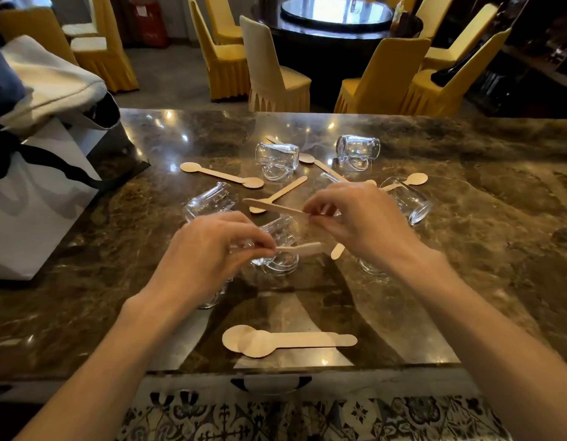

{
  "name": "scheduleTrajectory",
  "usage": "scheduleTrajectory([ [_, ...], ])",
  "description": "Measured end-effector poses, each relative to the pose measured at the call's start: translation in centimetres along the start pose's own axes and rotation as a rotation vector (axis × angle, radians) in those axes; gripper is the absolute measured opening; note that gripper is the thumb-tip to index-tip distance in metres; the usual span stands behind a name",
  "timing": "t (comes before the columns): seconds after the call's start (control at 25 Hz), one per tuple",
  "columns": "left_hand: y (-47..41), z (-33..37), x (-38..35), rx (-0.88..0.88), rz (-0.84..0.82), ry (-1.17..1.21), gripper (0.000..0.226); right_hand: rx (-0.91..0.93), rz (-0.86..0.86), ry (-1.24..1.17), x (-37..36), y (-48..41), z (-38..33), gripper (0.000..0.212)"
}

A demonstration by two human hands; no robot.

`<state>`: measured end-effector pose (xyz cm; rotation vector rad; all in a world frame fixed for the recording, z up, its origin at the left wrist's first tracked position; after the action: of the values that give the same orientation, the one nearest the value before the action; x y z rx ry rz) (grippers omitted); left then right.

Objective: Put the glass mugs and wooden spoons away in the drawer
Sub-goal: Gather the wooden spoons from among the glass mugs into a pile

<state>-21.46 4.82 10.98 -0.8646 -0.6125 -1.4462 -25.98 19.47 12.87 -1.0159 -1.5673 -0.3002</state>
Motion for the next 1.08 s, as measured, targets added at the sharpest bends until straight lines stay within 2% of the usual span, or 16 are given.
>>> scheduleTrajectory([
  [0.4,6.7,2.4,-3.6,-0.23,0.158,-0.162,0.015,-0.005,-0.276,-0.017,-4.3,5.4,-1.1,0.019],
  [0.64,6.8,1.5,-6.1,-0.203,0.137,-0.224,0.022,-0.05,-0.42,-0.038,-7.6,7.0,-0.4,0.02],
  [0.8,6.6,1.0,-7.2,-0.176,0.098,-0.234,0.015,-0.084,-0.438,-0.063,-8.3,7.5,-0.2,0.019],
  [1.08,6.5,0.6,-8.0,-0.15,0.057,-0.246,0.019,-0.116,-0.477,-0.111,-9.3,8.0,-0.5,0.022],
])
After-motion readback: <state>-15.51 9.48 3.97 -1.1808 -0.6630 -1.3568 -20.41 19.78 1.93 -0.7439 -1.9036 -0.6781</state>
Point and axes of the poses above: each hand's wrist, its own y-axis away from the middle knuckle, its own x-axis out of the back of the hand, z = x × y, the point moved 10 cm from there along -y, towards the middle knuckle, and after that the axes turned 13 degrees about x, right-handed, at the moved point
